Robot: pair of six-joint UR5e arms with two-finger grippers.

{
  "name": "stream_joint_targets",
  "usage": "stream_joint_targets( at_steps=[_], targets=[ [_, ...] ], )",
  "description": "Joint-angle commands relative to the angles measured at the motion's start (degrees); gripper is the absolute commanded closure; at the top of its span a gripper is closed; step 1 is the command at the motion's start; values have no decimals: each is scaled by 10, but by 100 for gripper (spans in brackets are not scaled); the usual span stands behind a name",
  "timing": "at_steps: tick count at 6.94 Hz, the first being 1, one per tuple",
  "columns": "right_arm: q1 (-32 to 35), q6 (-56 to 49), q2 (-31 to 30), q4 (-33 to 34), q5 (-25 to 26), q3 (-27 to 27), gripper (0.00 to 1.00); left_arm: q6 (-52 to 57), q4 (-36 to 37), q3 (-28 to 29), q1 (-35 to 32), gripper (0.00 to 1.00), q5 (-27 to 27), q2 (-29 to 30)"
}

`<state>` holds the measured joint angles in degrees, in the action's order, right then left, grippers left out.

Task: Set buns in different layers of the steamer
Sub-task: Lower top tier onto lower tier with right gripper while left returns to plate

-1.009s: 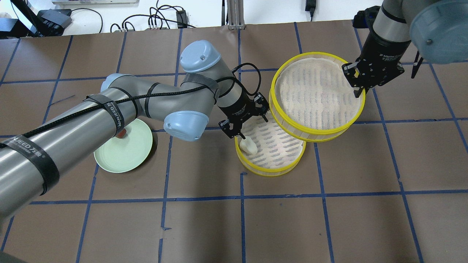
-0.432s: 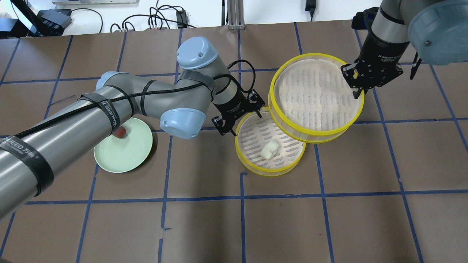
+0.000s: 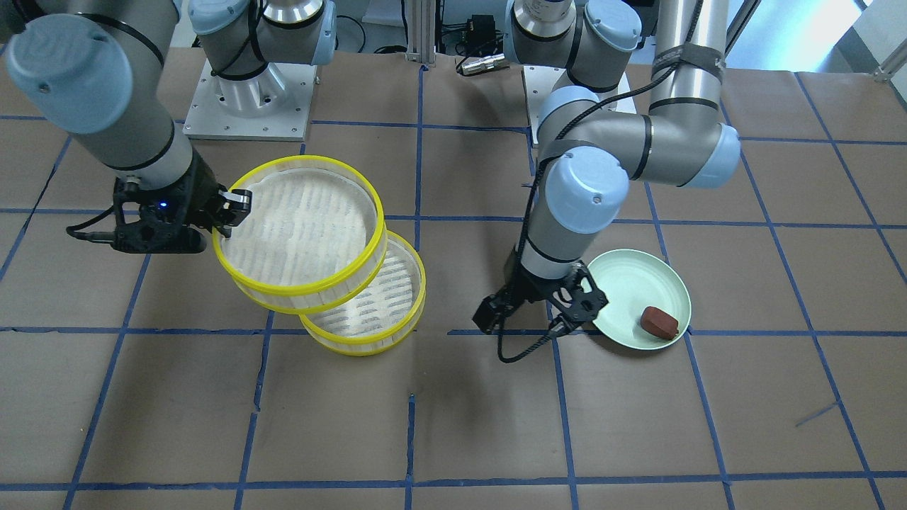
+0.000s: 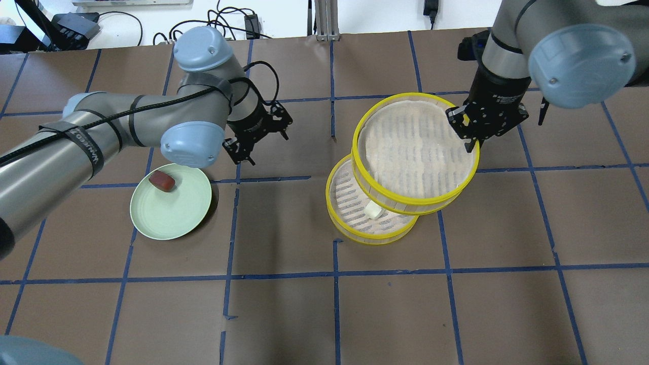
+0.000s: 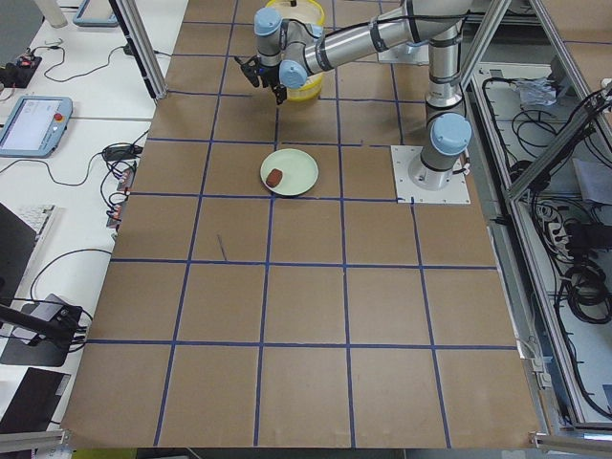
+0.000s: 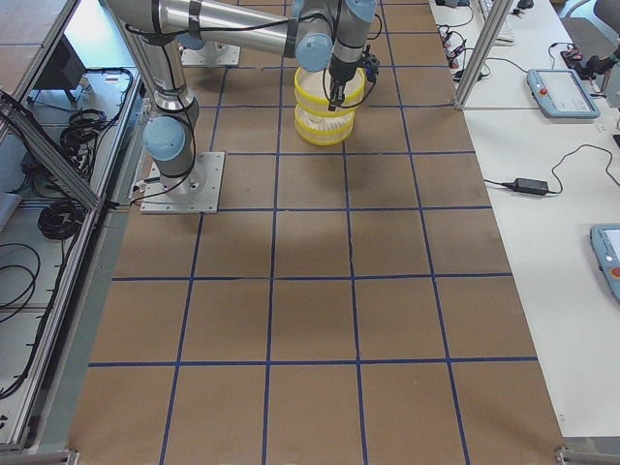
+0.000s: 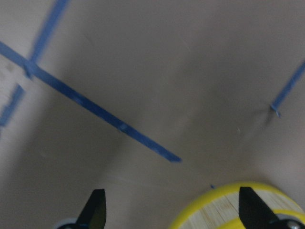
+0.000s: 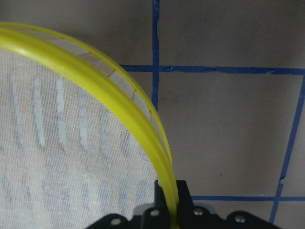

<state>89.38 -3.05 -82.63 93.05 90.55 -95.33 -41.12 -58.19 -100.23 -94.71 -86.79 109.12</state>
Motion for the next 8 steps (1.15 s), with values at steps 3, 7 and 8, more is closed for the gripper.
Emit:
stream_joint_targets(
  at_steps=[3,7,8],
  targets=[
    [47,36,29,75,-3,-65,91,127,1,-25,163,4,-131,3],
    [47,42,53,83,-44,-71,90,129,28,-78,180,9,-71,30],
    [47,42,53,84,-45,-71,90,139,28,-82,181,12,-76,30]
  ],
)
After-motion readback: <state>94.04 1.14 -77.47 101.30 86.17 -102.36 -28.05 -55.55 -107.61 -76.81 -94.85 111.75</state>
